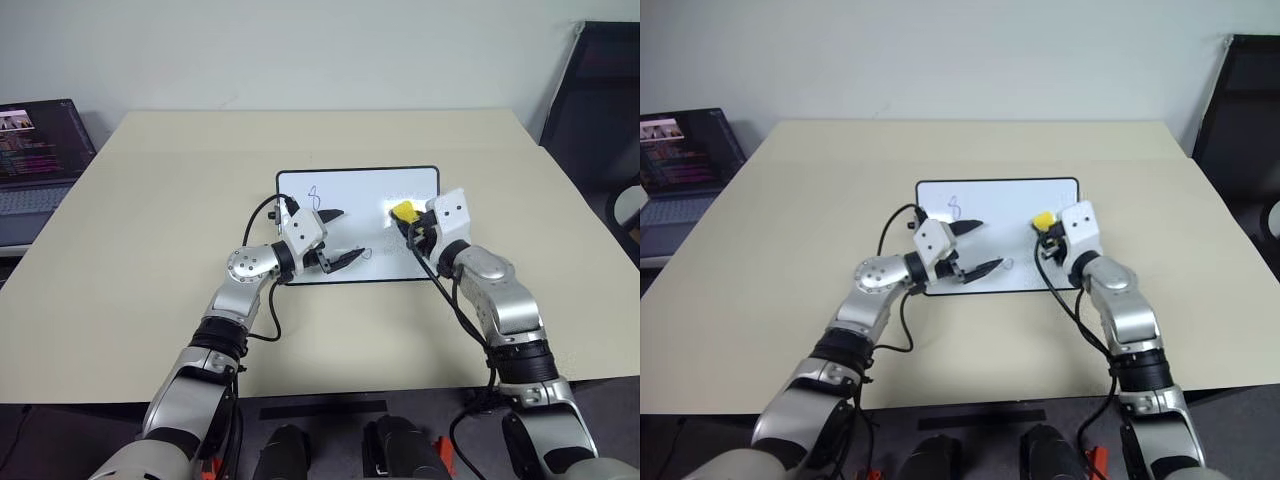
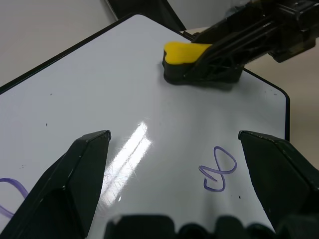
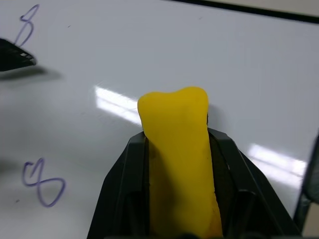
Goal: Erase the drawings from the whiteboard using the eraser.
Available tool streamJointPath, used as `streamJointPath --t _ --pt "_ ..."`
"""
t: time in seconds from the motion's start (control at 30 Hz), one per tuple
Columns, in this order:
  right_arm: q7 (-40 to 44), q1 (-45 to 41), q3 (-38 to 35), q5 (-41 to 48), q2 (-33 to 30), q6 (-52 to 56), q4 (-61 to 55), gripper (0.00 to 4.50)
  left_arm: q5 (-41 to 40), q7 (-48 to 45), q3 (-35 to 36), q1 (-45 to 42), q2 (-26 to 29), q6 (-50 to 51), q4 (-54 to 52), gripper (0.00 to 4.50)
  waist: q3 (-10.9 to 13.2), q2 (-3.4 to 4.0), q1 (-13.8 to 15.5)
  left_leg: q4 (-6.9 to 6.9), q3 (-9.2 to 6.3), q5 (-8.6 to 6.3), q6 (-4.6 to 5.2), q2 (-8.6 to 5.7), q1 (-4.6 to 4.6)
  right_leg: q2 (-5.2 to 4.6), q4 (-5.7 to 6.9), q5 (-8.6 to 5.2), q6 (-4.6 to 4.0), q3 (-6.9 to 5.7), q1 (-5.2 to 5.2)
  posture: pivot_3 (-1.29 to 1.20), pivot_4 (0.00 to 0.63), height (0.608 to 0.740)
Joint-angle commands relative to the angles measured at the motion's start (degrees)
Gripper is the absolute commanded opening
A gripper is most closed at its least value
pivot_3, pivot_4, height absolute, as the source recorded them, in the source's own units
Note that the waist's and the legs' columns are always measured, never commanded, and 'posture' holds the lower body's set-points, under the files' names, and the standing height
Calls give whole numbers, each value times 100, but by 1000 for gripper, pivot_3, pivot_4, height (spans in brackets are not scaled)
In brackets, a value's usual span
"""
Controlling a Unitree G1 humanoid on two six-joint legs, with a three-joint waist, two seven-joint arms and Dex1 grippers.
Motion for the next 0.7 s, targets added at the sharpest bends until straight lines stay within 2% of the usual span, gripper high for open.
streamJointPath --t 0.03,0.23,0.4,0.53,0.7 --pt "49 -81 -53 51 -88 53 -90 1208 4 21 31 -62 2 -111 -188 4500 0 0 4 0 0 0 0 0 -1 0 -1 0 0 -1 0 0 150 740" --pt "-162 -189 -213 -78 -219 -173 22 1208 4 24 31 -37 10 -100 -221 4500 2 -1 17 0 0 0 0 -1 -3 -1 -4 0 0 -1 0 0 150 740" --pt "68 87 -215 40 -371 -281 -390 1208 -36 -37 47 87 96 -65 -446 4500 2 -1 36 -2 -1 0 0 -2 -7 -1 -8 0 1 -2 -2 0 150 740" --pt "277 429 -240 152 -529 -384 -903 1208 -170 -60 140 441 260 24 -1032 4500 3 0 38 -10 1 0 0 0 -20 -1 -8 -1 0 2 -20 0 150 740" --pt "688 860 -53 96 -927 -852 -1434 1208 -403 106 226 1505 344 362 -2325 4500 7 0 37 -12 8 0 0 3 -27 -5 -6 -1 1 10 -32 0 150 740"
